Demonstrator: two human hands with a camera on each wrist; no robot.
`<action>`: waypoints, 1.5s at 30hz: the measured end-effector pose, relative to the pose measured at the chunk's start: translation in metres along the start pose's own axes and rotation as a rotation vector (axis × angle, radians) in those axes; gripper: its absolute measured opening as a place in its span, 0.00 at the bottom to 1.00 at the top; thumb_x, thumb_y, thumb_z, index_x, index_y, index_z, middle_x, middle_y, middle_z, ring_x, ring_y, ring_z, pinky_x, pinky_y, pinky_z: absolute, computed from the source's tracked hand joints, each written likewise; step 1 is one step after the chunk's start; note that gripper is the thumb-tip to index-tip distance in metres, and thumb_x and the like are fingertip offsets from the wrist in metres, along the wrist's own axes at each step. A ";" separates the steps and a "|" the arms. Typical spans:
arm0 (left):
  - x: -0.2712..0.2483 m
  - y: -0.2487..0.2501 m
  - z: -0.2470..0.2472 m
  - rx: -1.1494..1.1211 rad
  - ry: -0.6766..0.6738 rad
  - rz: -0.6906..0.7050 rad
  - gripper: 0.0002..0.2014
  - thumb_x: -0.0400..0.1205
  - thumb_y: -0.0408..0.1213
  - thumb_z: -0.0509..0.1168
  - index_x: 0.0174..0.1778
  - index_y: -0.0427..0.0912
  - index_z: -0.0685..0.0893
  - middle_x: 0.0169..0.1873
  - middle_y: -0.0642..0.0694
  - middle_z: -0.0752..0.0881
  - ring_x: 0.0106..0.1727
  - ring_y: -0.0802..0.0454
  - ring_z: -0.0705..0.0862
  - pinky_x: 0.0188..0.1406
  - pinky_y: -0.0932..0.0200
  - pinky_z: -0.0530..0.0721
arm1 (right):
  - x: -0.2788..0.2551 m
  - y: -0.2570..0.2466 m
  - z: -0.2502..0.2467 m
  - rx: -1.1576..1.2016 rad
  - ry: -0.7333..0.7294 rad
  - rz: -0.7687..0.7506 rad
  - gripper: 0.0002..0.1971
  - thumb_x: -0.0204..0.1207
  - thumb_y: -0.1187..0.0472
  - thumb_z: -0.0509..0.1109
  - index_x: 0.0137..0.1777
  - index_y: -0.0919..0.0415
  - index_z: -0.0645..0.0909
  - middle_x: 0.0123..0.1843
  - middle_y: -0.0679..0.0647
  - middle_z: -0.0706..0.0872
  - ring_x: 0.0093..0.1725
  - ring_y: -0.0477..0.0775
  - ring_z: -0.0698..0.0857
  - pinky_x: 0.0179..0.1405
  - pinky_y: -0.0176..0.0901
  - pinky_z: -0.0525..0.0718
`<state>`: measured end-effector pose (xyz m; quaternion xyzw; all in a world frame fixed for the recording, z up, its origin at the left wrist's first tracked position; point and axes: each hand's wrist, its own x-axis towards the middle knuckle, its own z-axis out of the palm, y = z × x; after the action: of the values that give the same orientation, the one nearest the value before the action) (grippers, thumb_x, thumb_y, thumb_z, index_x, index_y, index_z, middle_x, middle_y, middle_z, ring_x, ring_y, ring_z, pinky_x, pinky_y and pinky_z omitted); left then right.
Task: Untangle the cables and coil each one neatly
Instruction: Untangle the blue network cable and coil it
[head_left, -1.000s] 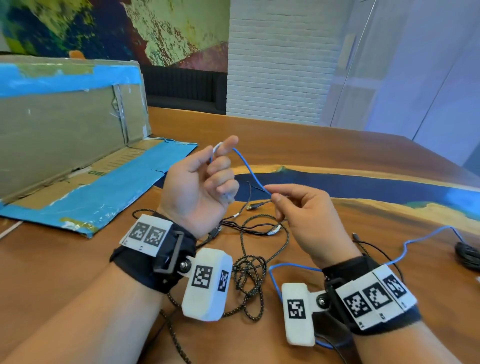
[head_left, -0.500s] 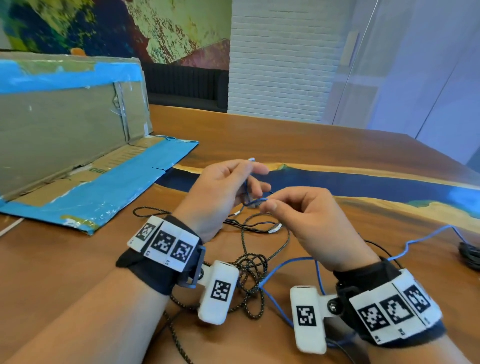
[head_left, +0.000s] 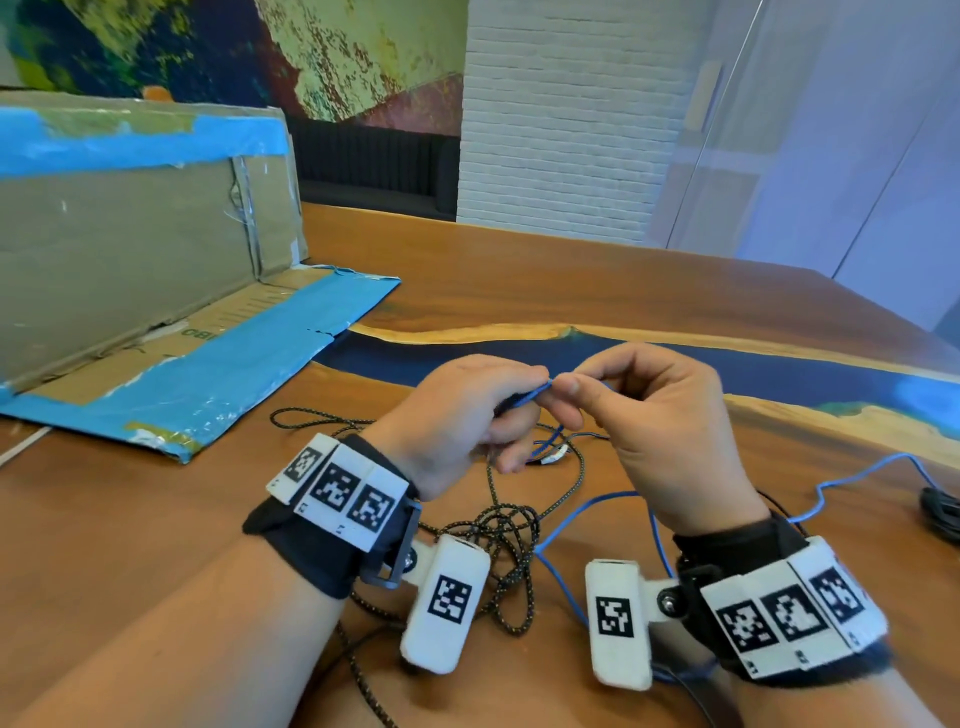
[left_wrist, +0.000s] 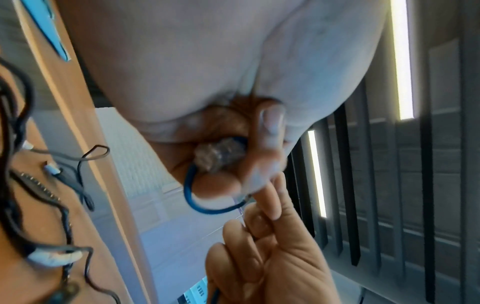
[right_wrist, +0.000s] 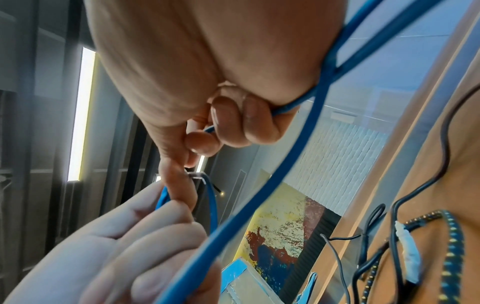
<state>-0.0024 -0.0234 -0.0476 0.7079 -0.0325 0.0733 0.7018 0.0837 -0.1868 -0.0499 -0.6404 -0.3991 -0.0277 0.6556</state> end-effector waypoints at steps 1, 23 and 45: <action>0.000 0.001 0.000 -0.044 -0.010 -0.006 0.24 0.93 0.40 0.51 0.51 0.29 0.90 0.18 0.49 0.58 0.22 0.48 0.62 0.28 0.55 0.68 | 0.001 0.002 0.000 0.000 0.004 0.009 0.05 0.75 0.63 0.81 0.41 0.64 0.89 0.31 0.57 0.90 0.31 0.46 0.83 0.32 0.36 0.81; 0.010 -0.002 -0.003 0.232 0.333 0.101 0.15 0.93 0.32 0.55 0.63 0.45 0.88 0.53 0.40 0.93 0.39 0.57 0.83 0.45 0.61 0.83 | -0.007 -0.002 0.007 -0.152 -0.454 0.218 0.11 0.84 0.61 0.74 0.40 0.63 0.89 0.24 0.51 0.80 0.25 0.45 0.74 0.30 0.33 0.73; 0.006 0.009 -0.028 -0.122 0.368 0.005 0.19 0.94 0.43 0.54 0.37 0.43 0.76 0.19 0.53 0.59 0.20 0.54 0.59 0.29 0.58 0.74 | 0.005 0.013 -0.007 0.269 -0.031 0.289 0.16 0.74 0.51 0.74 0.35 0.64 0.85 0.35 0.62 0.87 0.42 0.60 0.89 0.32 0.48 0.88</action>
<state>0.0006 0.0045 -0.0380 0.6387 0.0902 0.2012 0.7371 0.0971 -0.1881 -0.0569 -0.5980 -0.3131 0.1299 0.7263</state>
